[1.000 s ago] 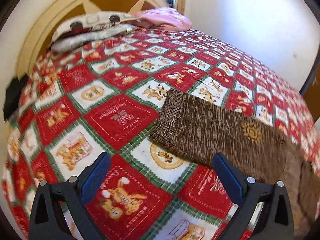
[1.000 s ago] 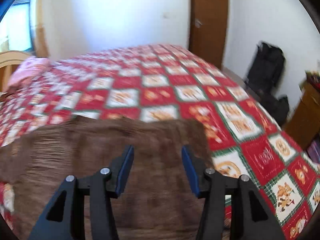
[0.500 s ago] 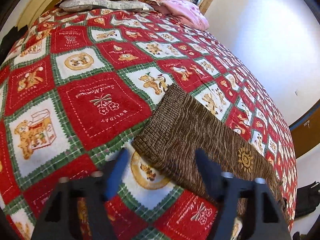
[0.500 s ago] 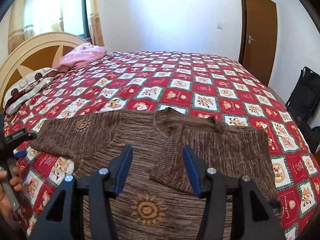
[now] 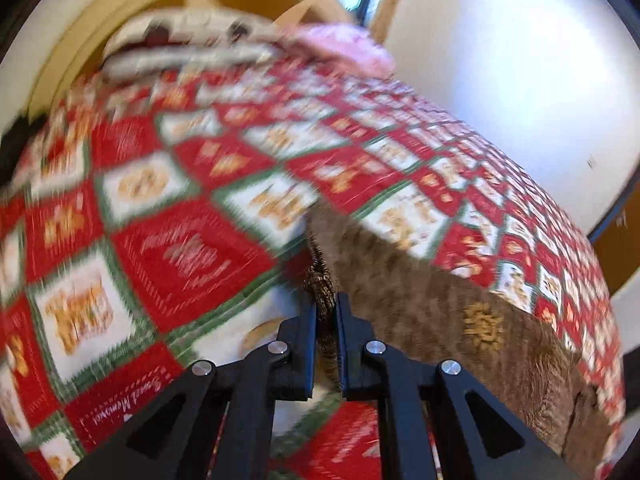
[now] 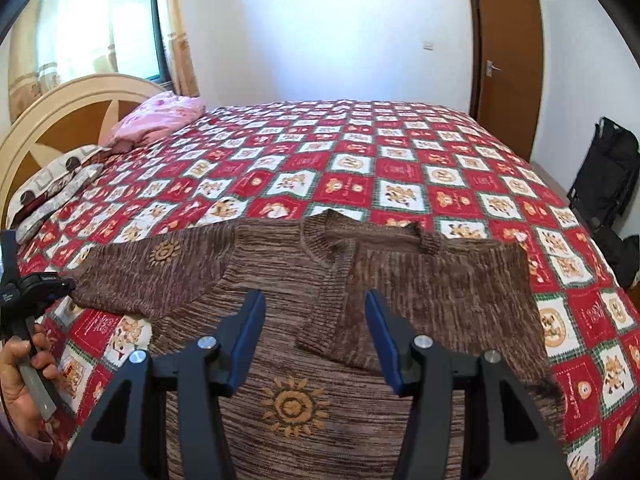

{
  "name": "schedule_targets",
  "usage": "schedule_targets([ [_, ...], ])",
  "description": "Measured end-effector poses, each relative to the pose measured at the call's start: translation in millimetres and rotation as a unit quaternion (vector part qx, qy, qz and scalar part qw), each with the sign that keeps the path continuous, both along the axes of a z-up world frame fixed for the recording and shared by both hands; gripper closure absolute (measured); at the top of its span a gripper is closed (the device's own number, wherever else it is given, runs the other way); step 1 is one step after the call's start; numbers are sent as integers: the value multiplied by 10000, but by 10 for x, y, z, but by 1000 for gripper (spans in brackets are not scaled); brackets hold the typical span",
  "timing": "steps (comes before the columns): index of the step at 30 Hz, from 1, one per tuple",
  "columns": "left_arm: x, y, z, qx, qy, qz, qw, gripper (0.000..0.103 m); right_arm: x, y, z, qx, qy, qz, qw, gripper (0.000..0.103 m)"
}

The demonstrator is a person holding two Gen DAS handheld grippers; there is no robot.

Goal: Fold small clothes
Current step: 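Grasp the other sweater sleeve with the left gripper, then fold the held sleeve across the sweater body with the left gripper, release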

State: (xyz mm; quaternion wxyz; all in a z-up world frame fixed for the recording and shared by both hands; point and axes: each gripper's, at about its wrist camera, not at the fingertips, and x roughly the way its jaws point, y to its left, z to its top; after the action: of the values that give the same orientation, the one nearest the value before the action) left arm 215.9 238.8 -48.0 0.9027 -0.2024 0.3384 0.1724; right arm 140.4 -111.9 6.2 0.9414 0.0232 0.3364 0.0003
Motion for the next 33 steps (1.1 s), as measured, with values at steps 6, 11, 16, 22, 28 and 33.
schedule_targets([
  [6,55,-1010,477,1054,-583,-1244,9849,95,-27,-349,27,277,60,-382,9989,48],
  [11,-173,-2013,506,1243,-796,-2626,9535,95,-51,-695,6,482,137,-776,9957,48],
  [16,-301,-2670,178,1418,-412,-3305,9322,95,-88,-967,-83,633,273,-1079,9918,48],
  [22,-261,-2750,-169,1332,120,-3320,9337,95,-36,-1023,-191,773,511,-960,9911,48],
  [28,-457,-2492,-51,802,-375,-3169,9443,95,192,-872,-118,1031,557,-289,9927,42],
  [33,-516,-2188,-1,182,-127,-3458,9380,77,436,-344,-65,687,555,977,9913,39],
])
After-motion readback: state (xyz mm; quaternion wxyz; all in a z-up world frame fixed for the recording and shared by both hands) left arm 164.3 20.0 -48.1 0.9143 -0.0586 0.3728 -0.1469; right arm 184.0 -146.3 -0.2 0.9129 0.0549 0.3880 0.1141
